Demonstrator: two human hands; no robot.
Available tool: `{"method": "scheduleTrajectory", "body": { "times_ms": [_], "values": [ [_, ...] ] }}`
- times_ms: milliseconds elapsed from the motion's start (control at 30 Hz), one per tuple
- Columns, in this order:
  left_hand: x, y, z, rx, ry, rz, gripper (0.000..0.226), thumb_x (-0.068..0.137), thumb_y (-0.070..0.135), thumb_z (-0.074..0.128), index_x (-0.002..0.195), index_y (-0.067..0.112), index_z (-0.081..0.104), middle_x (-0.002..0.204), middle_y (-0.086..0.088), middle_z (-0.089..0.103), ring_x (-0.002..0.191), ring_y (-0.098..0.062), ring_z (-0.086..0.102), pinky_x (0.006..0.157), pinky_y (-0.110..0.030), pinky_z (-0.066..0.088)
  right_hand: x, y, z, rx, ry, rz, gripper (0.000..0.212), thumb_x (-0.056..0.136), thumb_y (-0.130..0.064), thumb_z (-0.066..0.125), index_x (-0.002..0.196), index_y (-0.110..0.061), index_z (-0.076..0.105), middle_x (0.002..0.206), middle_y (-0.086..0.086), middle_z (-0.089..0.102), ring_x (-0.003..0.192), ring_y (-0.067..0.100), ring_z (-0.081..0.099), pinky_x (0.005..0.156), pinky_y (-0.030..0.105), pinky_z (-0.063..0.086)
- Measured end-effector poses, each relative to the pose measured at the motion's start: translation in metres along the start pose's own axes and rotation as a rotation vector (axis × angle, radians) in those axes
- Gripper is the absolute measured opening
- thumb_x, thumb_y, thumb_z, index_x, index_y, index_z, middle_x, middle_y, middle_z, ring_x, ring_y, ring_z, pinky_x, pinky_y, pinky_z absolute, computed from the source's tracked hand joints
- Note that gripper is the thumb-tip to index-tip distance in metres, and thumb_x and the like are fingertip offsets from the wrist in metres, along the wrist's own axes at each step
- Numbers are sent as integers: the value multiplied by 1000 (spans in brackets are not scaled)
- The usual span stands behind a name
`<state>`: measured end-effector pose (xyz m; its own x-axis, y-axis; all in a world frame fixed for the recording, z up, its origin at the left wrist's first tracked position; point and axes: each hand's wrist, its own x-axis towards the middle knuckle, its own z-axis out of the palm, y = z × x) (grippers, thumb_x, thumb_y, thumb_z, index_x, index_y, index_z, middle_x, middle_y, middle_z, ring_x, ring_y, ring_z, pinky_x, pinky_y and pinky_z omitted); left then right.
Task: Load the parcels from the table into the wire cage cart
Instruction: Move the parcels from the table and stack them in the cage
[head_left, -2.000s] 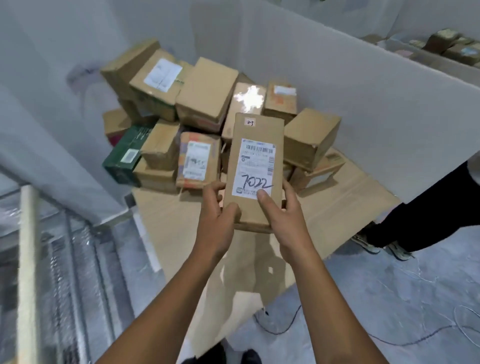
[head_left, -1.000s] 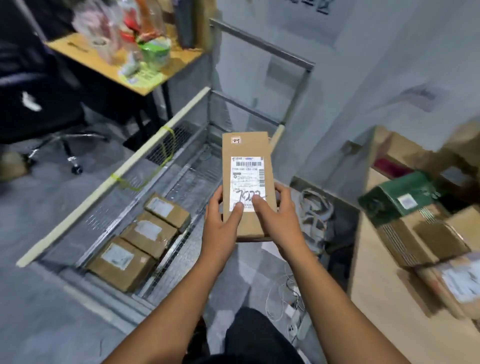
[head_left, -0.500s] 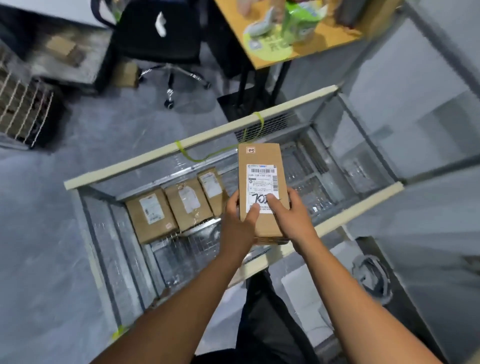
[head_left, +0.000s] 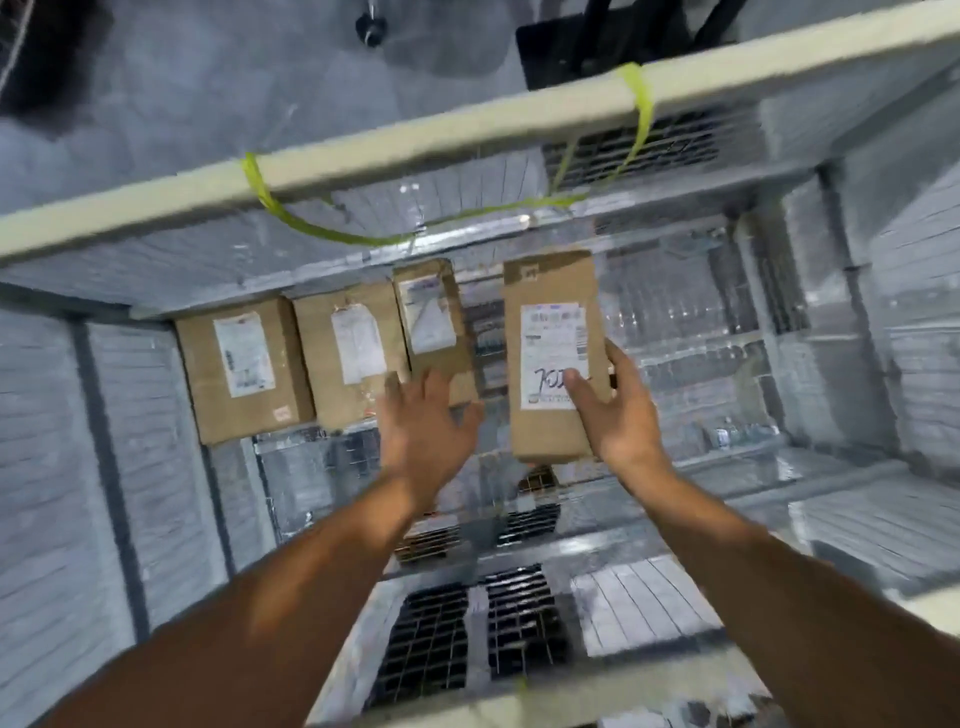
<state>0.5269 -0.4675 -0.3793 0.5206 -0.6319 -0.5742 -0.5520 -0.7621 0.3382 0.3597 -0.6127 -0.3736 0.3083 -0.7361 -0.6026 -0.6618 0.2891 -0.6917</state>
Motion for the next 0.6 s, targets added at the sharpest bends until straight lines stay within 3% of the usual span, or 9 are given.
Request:
{"method": "scheduleTrajectory", "body": {
  "times_ms": [67,167,267,333,400,500,600],
  "values": [
    [43,-20,29,93,25,11,76,96,63,28,155,16,38,164,-13,34,155,-36,16,127,-48,0,37,34,20,17,-10,-2,61,96,-43,71,151,-32,47,119,-19,68,104,4,69,78,22,59],
    [104,-36,72,151,93,27,78,102,59,36,165,19,15,172,-8,13,158,-37,0,126,-51,2,90,77,52,8,-24,-35,50,96,-40,74,137,-49,47,115,-24,67,101,-3,69,84,26,59],
    [162,-51,116,139,161,109,84,96,68,24,165,24,2,173,-5,-1,158,-34,-11,127,-51,-3,140,113,82,17,-34,-71,47,97,-37,73,134,-50,49,119,-12,69,101,0,70,84,27,62],
    [186,-63,139,132,194,117,82,98,66,24,165,25,2,174,-5,-4,158,-32,-12,126,-49,-7,169,128,101,5,-13,-106,46,93,-51,72,133,-55,50,124,-3,68,106,13,71,88,41,63],
    [200,-72,156,170,270,101,86,95,66,29,166,21,9,173,-7,1,159,-35,-6,126,-48,-8,194,139,117,-41,-11,-137,59,86,-65,69,140,-58,46,128,0,65,109,19,69,90,45,62],
    [208,-76,174,166,403,116,85,94,63,43,164,17,24,171,-11,15,158,-38,6,126,-52,-3,218,152,139,-79,-33,-185,71,90,-58,71,153,-43,42,133,-2,60,119,18,61,104,43,53],
    [209,-85,183,198,460,139,81,99,58,46,164,16,22,172,-11,14,158,-36,5,126,-56,1,232,164,150,-131,-54,-180,73,94,-56,66,159,-41,34,115,-7,62,117,18,52,110,43,43]
  ]
}}
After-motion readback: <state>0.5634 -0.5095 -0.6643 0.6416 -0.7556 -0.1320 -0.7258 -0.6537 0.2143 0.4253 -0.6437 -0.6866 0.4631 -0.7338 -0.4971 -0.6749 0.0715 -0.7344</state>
